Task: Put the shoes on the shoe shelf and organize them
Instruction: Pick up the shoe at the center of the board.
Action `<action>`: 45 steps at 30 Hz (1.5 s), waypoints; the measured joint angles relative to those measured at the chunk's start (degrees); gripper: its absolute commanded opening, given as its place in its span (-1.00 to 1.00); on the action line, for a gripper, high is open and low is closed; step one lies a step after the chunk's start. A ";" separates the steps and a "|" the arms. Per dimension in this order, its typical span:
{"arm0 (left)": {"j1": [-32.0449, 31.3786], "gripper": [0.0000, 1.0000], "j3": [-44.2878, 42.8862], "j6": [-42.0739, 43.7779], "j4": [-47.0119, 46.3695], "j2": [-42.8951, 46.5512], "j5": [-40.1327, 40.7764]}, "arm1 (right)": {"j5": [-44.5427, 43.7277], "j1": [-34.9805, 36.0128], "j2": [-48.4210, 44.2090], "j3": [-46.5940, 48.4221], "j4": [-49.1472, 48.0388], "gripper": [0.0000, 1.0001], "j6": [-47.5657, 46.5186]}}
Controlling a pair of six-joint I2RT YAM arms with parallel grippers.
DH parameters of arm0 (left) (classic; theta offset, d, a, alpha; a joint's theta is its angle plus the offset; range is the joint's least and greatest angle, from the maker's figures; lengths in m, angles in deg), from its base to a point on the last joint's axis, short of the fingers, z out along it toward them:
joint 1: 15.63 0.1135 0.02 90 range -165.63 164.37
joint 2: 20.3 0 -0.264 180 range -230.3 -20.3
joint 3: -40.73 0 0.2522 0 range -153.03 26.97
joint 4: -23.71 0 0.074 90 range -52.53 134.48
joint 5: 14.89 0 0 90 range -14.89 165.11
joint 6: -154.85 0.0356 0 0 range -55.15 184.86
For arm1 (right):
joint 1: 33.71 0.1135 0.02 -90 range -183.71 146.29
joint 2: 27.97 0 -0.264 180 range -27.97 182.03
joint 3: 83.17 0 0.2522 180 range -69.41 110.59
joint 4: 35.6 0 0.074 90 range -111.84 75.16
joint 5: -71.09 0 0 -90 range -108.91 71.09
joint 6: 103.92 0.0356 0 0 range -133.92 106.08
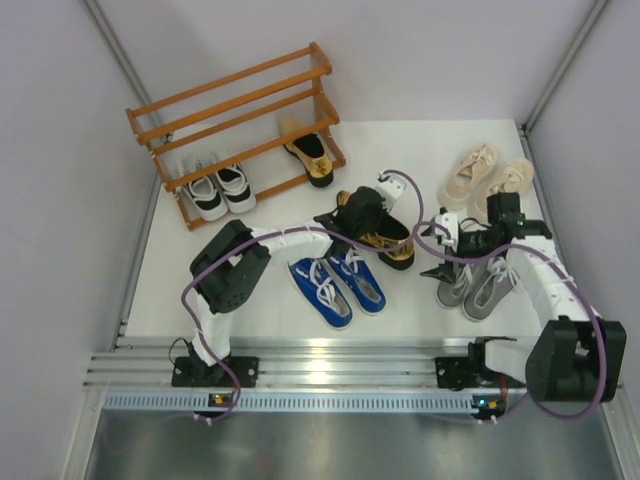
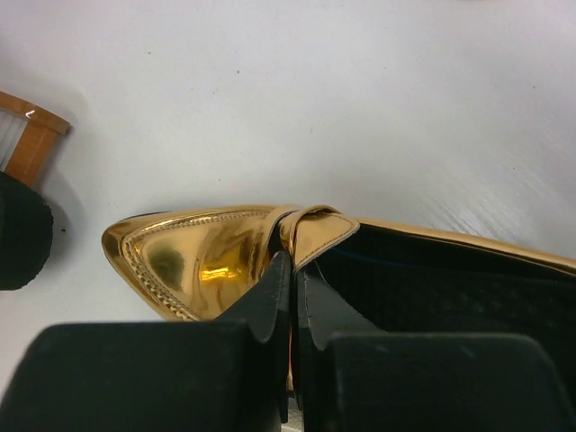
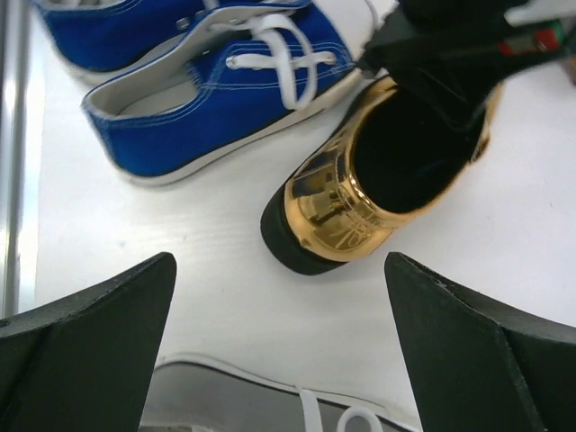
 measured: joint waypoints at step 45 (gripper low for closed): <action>9.46 -1.00 7.02 14.73 13.44 21.44 -5.07 | 5.05 0.22 5.38 11.47 21.57 0.82 -10.88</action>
